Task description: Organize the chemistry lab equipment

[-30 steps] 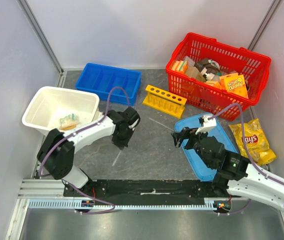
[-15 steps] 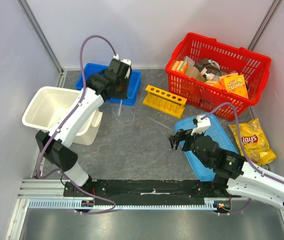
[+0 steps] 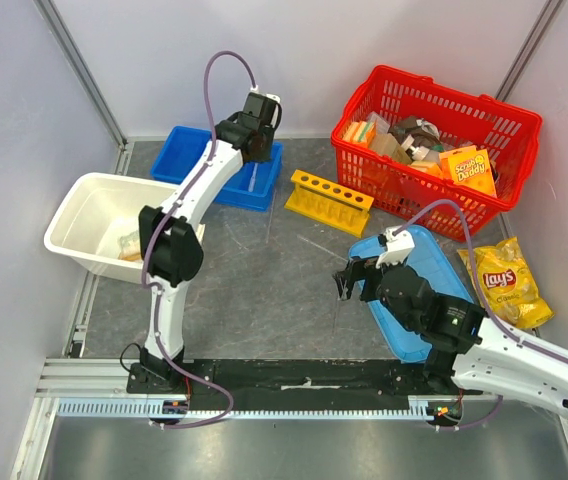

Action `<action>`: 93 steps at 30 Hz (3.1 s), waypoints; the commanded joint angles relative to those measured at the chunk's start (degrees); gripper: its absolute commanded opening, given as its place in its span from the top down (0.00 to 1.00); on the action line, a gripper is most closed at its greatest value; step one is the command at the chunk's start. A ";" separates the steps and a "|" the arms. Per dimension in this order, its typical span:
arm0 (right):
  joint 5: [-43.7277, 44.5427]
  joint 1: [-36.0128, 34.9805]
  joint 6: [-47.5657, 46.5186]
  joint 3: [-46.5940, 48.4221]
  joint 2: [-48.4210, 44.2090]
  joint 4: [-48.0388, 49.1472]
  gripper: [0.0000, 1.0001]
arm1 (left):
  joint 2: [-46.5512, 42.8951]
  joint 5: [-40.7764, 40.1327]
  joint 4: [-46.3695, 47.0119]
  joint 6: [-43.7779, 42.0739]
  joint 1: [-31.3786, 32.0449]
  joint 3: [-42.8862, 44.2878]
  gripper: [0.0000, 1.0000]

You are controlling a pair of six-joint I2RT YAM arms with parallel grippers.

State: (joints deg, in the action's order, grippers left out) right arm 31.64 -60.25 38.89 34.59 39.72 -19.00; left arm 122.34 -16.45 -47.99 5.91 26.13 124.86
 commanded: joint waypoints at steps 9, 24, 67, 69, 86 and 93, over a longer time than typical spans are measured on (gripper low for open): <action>1.15 0.04 -0.31 3.29 5.19 1.95 0.02 | 10.01 3.79 13.44 -3.54 -2.66 5.04 0.98; 2.20 0.04 0.04 3.82 4.57 1.95 0.02 | 8.89 6.43 10.90 -2.05 -3.10 5.57 0.57; -1.93 12.26 -10.77 39.15 68.81 12.06 0.27 | -84.02 18.82 22.41 14.22 -2.49 -78.36 0.47; -1.67 12.52 -10.94 39.77 70.05 12.06 0.25 | -84.55 18.65 22.59 14.21 -2.49 -78.45 0.47; -12.03 16.21 -12.53 37.40 73.13 17.33 0.20 | -85.52 18.56 22.94 14.39 -2.40 -79.15 0.47; -16.34 17.09 -13.67 35.29 73.21 18.48 0.18 | -84.81 18.64 23.03 14.56 -2.49 -79.15 0.47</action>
State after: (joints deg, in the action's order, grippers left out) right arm 17.98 -43.57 26.70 70.87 112.55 -2.81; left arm 37.39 2.02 -28.08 19.25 23.55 45.87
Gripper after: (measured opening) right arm 0.811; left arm 0.529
